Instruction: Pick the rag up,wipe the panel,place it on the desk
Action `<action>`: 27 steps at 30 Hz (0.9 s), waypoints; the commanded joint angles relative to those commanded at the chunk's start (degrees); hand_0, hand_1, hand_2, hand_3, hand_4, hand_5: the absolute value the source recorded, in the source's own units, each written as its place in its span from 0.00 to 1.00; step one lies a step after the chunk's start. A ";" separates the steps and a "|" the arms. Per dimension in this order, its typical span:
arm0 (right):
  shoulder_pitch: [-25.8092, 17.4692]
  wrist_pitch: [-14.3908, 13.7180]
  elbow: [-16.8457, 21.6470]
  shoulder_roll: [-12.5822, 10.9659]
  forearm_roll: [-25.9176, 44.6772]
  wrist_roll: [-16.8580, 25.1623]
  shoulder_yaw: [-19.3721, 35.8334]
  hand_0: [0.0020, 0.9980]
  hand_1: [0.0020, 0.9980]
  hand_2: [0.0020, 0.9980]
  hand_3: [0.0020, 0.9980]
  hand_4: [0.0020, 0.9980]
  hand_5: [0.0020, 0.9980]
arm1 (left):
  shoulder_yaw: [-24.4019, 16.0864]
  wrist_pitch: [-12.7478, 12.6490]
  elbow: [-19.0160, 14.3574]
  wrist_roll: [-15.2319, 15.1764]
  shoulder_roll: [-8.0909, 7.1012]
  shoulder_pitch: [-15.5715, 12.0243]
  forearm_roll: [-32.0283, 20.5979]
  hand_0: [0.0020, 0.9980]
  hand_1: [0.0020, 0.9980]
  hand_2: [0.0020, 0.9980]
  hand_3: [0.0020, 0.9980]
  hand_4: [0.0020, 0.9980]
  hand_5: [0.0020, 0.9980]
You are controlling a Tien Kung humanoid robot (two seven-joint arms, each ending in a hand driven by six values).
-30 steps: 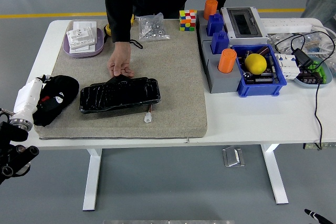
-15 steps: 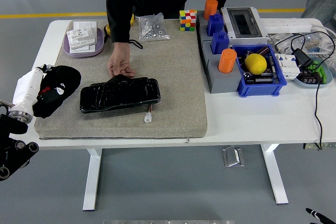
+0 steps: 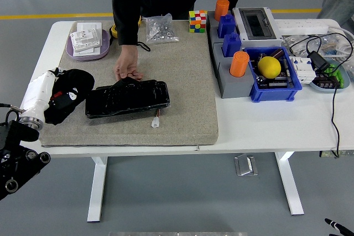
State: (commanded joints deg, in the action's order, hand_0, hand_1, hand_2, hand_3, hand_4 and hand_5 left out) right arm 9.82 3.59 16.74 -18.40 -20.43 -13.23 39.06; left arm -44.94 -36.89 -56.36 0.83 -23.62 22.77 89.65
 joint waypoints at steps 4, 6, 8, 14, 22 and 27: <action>-0.02 0.04 -0.03 -0.08 0.09 0.06 0.03 0.78 0.64 0.72 0.63 1.00 0.55 | 1.52 -0.09 -0.61 0.51 0.12 0.43 0.07 0.19 0.05 0.63 0.66 0.42 0.00; 0.03 0.05 -0.04 -0.08 0.05 0.08 -0.05 0.78 0.64 0.72 0.63 1.00 0.55 | 1.94 -0.09 -0.92 0.76 0.22 0.60 0.47 0.19 0.05 0.63 0.66 0.42 0.00; 0.07 0.06 -0.04 -0.10 0.14 0.15 -0.16 0.78 0.64 0.72 0.63 1.00 0.55 | 2.21 -0.09 -1.43 1.08 0.46 0.75 1.05 0.19 0.05 0.63 0.67 0.42 0.00; -0.13 0.23 -0.09 0.00 0.19 0.21 -0.23 0.78 0.64 0.72 0.63 1.00 0.56 | 1.96 -0.09 -1.76 2.13 0.41 1.18 3.02 0.19 0.05 0.63 0.67 0.42 0.00; -0.34 0.27 -0.11 -0.12 0.05 0.14 -0.24 0.78 0.64 0.71 0.63 1.00 0.56 | 0.28 -0.09 -2.25 3.42 -0.69 0.49 5.03 0.19 0.05 0.63 0.67 0.42 0.00; -0.45 0.31 -0.10 0.10 0.02 0.24 -0.30 0.78 0.64 0.72 0.64 1.00 0.55 | -1.53 -0.09 -2.84 4.03 -0.64 0.01 7.09 0.19 0.05 0.63 0.68 0.42 0.00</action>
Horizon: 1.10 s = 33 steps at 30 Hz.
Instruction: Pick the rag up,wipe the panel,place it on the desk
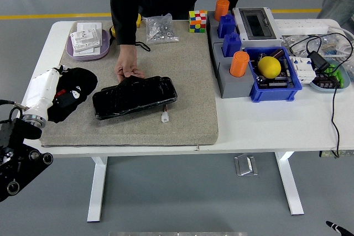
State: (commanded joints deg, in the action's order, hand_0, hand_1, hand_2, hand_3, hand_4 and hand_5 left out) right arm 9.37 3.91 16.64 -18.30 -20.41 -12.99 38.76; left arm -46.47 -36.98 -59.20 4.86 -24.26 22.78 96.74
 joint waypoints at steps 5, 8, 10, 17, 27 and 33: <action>-0.01 0.05 0.03 0.09 0.03 0.05 -0.02 0.78 0.64 0.72 0.64 1.00 0.55 | -1.44 0.00 -1.99 1.21 -0.22 -0.66 2.34 0.19 0.05 0.64 0.69 0.42 0.00; -0.12 0.13 -0.03 0.11 0.02 0.01 0.00 0.78 0.64 0.72 0.64 1.00 0.55 | -1.58 0.00 -3.28 1.81 -0.32 -0.92 3.12 0.19 0.05 0.64 0.69 0.42 0.00; -0.17 0.16 -0.03 0.12 0.03 0.01 0.02 0.78 0.64 0.72 0.64 1.00 0.55 | -1.63 0.00 -3.75 2.03 -0.11 -1.03 3.43 0.19 0.05 0.64 0.69 0.42 0.00; -0.11 0.05 -0.05 0.20 0.04 0.15 0.08 0.78 0.64 0.72 0.64 1.00 0.56 | -0.68 0.00 -5.09 3.51 0.50 -0.88 4.82 0.19 0.05 0.64 0.69 0.42 0.00; -0.31 0.09 -0.21 0.13 -0.11 0.23 0.86 0.78 0.64 0.72 0.64 1.00 0.56 | 2.27 0.00 -5.21 4.40 1.69 -0.62 5.03 0.18 0.05 0.64 0.69 0.42 0.00; -0.28 0.08 -0.24 -0.01 -0.06 0.23 0.97 0.78 0.64 0.72 0.64 1.00 0.56 | 3.99 0.00 -5.21 4.44 2.67 -0.23 4.71 0.18 0.05 0.64 0.70 0.42 0.00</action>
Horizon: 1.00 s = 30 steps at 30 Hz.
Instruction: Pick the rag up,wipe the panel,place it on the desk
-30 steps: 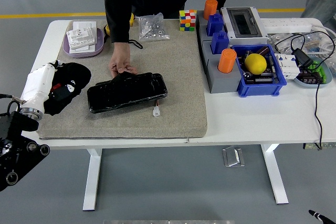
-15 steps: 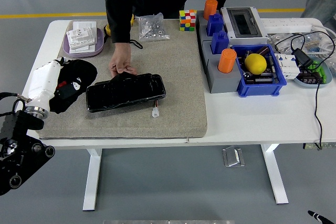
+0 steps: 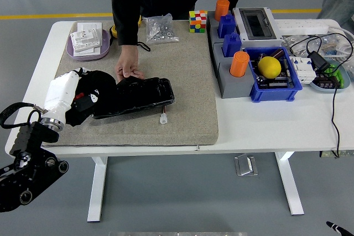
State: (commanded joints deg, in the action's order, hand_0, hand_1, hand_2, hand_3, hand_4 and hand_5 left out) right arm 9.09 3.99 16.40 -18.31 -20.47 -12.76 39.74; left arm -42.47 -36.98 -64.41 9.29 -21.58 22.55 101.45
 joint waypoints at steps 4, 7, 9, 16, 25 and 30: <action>0.14 -0.06 0.01 -0.04 0.09 0.07 -0.11 0.78 0.64 0.72 0.64 1.00 0.57 | 1.38 0.00 -0.02 0.16 0.65 0.77 -0.20 0.18 0.05 0.64 0.70 0.42 0.00; 0.26 -0.08 0.00 -0.03 0.13 0.13 -0.22 0.78 0.64 0.72 0.64 1.00 0.57 | 2.72 0.00 0.20 0.24 1.28 1.70 -0.55 0.18 0.06 0.64 0.70 0.42 0.00; 0.28 -0.07 -0.04 -0.05 0.20 0.14 -0.22 0.78 0.64 0.72 0.64 1.00 0.57 | 3.42 0.00 0.33 0.22 1.50 2.12 -0.64 0.18 0.06 0.64 0.70 0.42 0.00; 0.12 0.16 -0.34 -0.23 0.66 0.02 -0.52 0.78 0.64 0.72 0.64 1.00 0.57 | 5.69 0.00 1.31 0.37 2.51 3.78 -1.21 0.18 0.06 0.64 0.70 0.42 0.00; 0.48 0.25 -0.40 -0.59 0.90 -0.09 -1.07 0.78 0.64 0.71 0.64 1.00 0.57 | 7.94 0.00 1.75 0.86 4.34 6.33 -0.94 0.18 0.06 0.65 0.70 0.42 0.00; 0.75 0.24 -0.41 -0.73 0.98 -0.13 -1.29 0.78 0.64 0.71 0.64 1.00 0.57 | 9.51 0.00 2.38 1.07 5.47 7.81 -0.89 0.18 0.06 0.65 0.70 0.42 0.00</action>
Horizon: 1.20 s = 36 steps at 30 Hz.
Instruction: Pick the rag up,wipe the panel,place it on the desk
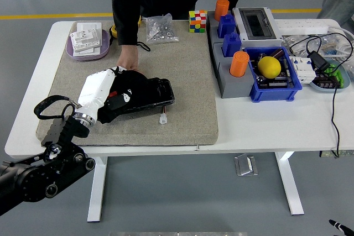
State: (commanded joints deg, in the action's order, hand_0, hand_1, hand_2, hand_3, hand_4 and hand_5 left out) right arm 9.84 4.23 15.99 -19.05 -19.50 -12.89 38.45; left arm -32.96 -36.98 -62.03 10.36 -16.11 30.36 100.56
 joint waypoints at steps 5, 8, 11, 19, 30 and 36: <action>0.11 0.03 0.00 -0.13 0.00 -0.03 0.04 0.78 0.64 0.71 0.64 1.00 0.57 | 1.39 0.00 0.64 0.11 0.93 0.84 -0.34 0.19 0.06 0.65 0.70 0.42 0.00; 0.10 0.11 -0.01 -0.27 0.03 -0.08 -0.13 0.78 0.64 0.71 0.64 1.00 0.57 | 2.28 0.00 0.96 0.14 1.28 1.16 -0.57 0.19 0.06 0.65 0.71 0.42 0.00; 0.09 0.21 -0.04 -0.43 0.06 -0.15 -0.36 0.78 0.64 0.71 0.64 1.00 0.57 | 3.34 0.00 1.46 0.25 1.75 1.67 -0.86 0.19 0.06 0.65 0.71 0.42 0.00; 0.52 0.27 -0.02 -0.91 0.19 -0.30 -1.27 0.78 0.63 0.71 0.64 1.00 0.57 | 4.66 0.00 2.13 0.48 3.40 3.53 -0.97 0.18 0.06 0.65 0.71 0.43 0.00; 0.35 0.26 -0.07 -1.06 0.20 -0.29 -1.65 0.78 0.63 0.71 0.64 1.00 0.57 | 8.42 0.00 4.74 1.06 5.71 6.60 -2.15 0.18 0.06 0.65 0.71 0.43 0.00; 0.69 0.08 0.07 -1.22 0.31 -0.28 -2.12 0.78 0.63 0.71 0.64 1.00 0.57 | 9.78 0.00 5.25 1.37 6.46 7.89 -2.27 0.18 0.06 0.65 0.71 0.43 0.00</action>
State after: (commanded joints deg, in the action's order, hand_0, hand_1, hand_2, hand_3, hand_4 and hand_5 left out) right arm 10.53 4.31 16.07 -20.26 -19.19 -13.17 36.33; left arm -23.18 -36.98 -56.78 11.73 -9.65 38.25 98.29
